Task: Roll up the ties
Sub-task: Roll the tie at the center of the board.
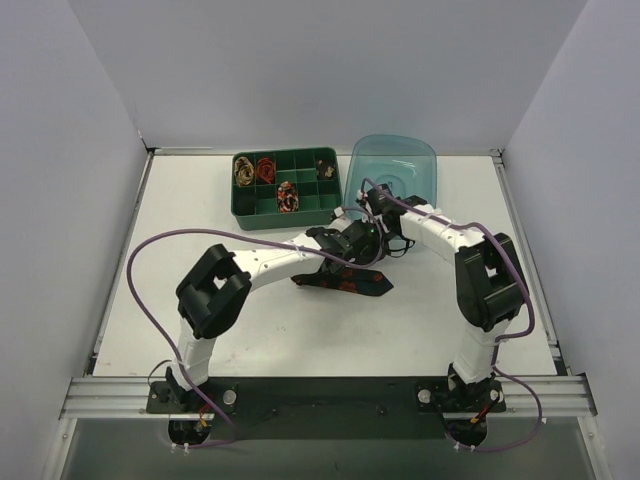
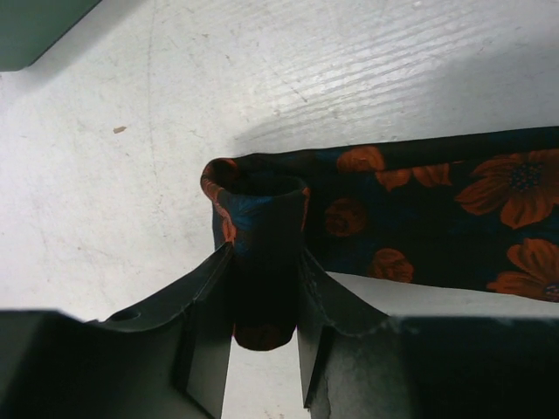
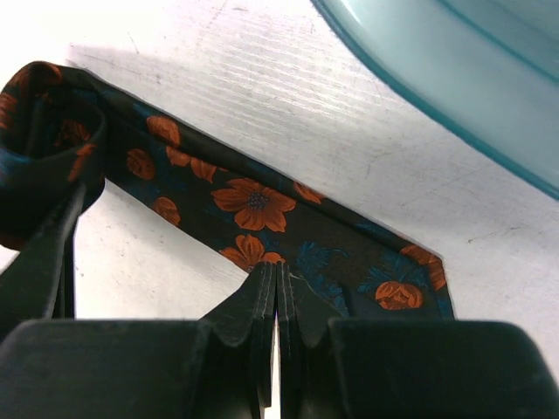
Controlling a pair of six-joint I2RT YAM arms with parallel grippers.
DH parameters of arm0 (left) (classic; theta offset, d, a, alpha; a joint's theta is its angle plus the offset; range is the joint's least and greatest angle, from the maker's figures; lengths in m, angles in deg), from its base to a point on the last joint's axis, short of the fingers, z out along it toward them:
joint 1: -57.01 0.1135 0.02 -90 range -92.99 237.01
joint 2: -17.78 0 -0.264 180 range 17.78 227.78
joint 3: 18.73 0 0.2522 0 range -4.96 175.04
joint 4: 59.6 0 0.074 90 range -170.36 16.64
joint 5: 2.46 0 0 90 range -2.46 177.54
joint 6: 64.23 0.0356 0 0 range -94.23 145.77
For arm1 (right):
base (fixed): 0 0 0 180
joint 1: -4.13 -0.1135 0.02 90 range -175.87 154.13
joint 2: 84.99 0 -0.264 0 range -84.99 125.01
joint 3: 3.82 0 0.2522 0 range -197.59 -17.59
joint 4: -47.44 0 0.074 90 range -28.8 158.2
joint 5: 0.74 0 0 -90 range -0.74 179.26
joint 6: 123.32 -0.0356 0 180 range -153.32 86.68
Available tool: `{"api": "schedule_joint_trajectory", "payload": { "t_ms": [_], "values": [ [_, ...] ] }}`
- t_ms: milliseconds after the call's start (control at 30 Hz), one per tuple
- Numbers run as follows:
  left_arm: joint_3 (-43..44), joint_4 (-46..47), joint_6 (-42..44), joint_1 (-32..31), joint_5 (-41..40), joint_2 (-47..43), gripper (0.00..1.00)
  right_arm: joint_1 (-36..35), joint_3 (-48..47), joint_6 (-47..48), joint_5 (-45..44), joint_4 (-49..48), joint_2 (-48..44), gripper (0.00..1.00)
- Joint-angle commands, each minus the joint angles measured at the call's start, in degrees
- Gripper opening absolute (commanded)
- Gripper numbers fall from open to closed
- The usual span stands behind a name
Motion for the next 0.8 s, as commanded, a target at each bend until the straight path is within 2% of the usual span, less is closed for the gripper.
{"api": "schedule_joint_trajectory", "payload": {
  "t_ms": [0, 133, 233, 267, 400, 767],
  "values": [
    [4.6, -3.2, -0.5, -2.2, 0.9, 3.0, 0.40, 0.1, 0.7, -0.3, -1.1, 2.5, -2.4, 0.00],
    [5.3, -2.1, -1.8, -3.1, 3.8, 4.2, 0.44, 0.1, 1.0, -0.3, -1.5, 2.6, -2.3, 0.00],
    [4.8, -0.1, -2.5, -3.1, 6.7, 4.0, 0.49, 0.1, 1.1, -0.3, -1.5, 2.7, -1.9, 0.00],
    [4.6, 0.6, -2.6, -3.1, 7.5, 3.8, 0.54, 0.1, 1.1, -0.3, -1.6, 2.7, -1.7, 0.00],
    [3.5, 4.5, -3.5, -2.9, 10.9, 2.9, 0.61, 0.0, 1.1, -0.3, -1.8, 2.8, -1.7, 0.00],
    [-7.1, 20.0, -9.1, 1.1, 26.2, -3.8, 0.62, 0.1, 0.9, 0.2, -1.6, 3.1, -1.9, 0.00]
  ]
}}
